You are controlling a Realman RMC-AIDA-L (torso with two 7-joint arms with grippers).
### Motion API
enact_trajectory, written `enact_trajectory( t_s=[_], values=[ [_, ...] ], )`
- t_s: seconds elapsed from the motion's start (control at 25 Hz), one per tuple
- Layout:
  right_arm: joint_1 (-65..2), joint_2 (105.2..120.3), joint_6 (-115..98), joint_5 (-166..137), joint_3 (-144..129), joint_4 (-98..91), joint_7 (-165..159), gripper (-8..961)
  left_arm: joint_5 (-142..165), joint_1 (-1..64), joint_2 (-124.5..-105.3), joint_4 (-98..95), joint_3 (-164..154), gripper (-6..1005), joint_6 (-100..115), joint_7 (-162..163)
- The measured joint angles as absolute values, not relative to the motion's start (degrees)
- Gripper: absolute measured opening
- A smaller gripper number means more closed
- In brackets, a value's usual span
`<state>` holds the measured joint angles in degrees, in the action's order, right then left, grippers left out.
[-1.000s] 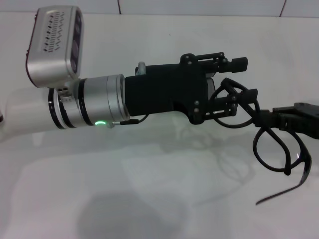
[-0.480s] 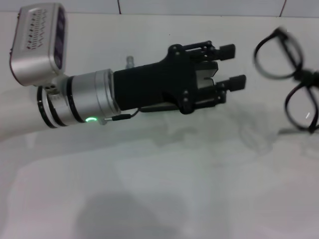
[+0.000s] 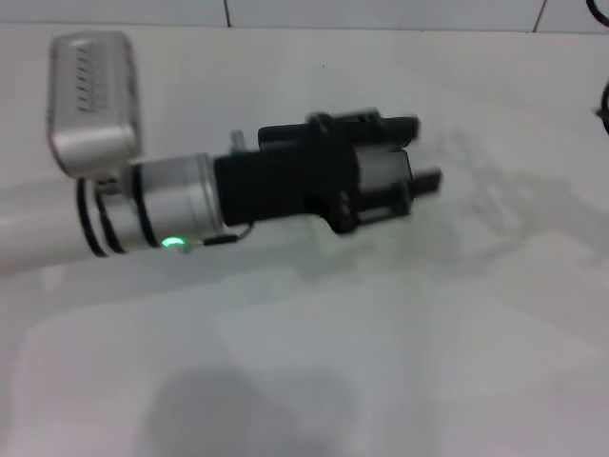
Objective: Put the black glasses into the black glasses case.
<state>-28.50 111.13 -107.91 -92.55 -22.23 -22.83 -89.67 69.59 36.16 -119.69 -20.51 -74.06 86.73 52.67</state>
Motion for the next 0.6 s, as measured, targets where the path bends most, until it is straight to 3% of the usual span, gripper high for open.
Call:
enact_trajectory(
  t_s=[0.36,0.6],
  values=[
    [-33.6,114.76,-98.8,-91.3,-22.9,-22.4,-85.4,60,72.4,40.4,-120.32,-20.1,-81.8,575,87.1,54.8],
    [-36.0,115.42,-93.8,-91.5,-28.3,-21.2,-83.4,60,70.4,41.3,-120.25,-20.3,-82.0,575,87.2,54.9]
  ],
)
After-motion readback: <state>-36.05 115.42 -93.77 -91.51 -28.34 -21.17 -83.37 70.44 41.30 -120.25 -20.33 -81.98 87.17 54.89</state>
